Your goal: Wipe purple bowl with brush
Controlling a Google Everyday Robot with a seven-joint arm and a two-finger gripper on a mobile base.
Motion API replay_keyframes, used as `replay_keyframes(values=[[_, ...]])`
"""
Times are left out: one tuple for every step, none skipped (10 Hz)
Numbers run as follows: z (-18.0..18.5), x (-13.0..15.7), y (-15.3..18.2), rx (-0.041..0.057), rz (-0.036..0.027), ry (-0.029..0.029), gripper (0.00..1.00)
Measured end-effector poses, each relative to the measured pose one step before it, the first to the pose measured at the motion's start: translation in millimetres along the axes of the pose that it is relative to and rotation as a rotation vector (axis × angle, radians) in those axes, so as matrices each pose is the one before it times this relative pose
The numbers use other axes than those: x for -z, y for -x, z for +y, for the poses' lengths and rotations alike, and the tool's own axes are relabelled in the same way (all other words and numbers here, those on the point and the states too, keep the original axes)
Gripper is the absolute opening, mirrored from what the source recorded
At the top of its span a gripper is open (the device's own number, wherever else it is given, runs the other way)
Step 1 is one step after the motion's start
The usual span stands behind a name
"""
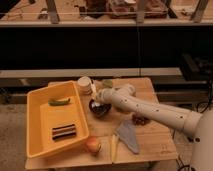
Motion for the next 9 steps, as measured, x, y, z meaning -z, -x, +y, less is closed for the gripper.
replay_keyframes(values=[[-1.73, 3.84, 6.19, 0.0011, -0.00277, 0.00721, 0.0], [-1.21, 3.12, 5.19, -0.00288, -0.00201, 0.00521, 0.0], [1.97, 6.9, 4.67, -0.01429, 0.00289, 0.00733, 0.0], [4.77, 6.05, 1.88, -0.01692, 0.00445, 0.00764, 0.0], [7.81, 8.93, 0.04, -0.02051, 0.00897, 0.01136, 0.0], [7.76, 7.53, -0.97, -0.01468, 0.0107, 0.01276, 0.0], [8.25, 6.67, -1.49, -0.01275, 0.01377, 0.01262, 0.0], [9.18, 6.84, -2.53, -0.01256, 0.01767, 0.01436, 0.0], [6.18, 3.4, -2.08, -0.00575, 0.02124, 0.01479, 0.0]])
